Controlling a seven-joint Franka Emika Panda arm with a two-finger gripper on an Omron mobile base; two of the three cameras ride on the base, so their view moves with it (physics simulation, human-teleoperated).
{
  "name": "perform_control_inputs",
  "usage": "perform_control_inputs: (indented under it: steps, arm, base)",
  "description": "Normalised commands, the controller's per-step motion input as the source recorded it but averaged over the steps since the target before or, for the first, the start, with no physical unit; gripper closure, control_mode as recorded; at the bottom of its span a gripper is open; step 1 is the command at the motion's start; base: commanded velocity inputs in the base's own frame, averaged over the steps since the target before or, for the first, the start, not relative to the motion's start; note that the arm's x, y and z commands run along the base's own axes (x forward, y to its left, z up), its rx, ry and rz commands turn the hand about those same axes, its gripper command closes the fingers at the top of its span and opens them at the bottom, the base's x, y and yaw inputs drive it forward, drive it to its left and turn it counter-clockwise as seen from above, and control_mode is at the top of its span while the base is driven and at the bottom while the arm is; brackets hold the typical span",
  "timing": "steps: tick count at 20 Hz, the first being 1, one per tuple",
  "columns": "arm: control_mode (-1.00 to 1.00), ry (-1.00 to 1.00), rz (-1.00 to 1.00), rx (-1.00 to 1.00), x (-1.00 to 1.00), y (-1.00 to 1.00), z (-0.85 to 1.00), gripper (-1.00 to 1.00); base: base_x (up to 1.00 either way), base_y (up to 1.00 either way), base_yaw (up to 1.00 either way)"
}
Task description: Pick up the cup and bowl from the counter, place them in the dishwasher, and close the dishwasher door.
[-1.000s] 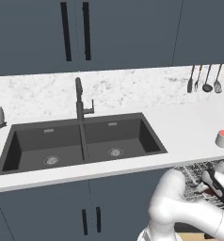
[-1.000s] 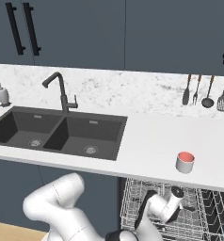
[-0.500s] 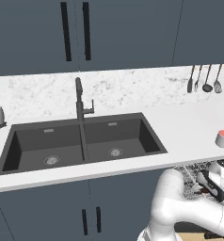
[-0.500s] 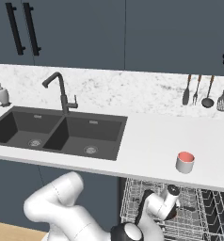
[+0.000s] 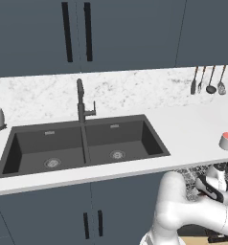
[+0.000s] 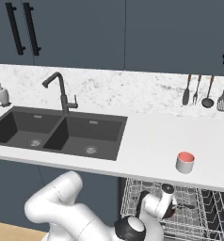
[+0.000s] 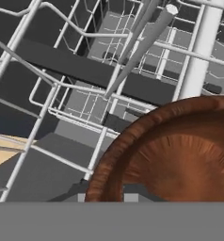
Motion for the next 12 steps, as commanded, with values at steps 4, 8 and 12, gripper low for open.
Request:
perform_control_inputs:
  steps: [4,8,12]
  arm:
    - [-1.00,0.00,0.00,0.00,0.00,0.00,0.00,-1.00]
    - [-1.00,-0.01,0.00,0.00,-0.07,0.00,0.03,-1.00]
    - [-1.00,-0.07,0.00,0.00,-0.35,0.00,0.73,-1.00]
  base:
    - [0.00,0.00,0.00]
    - [0.00,0.00,0.00]
    - [0.00,0.00,0.00]
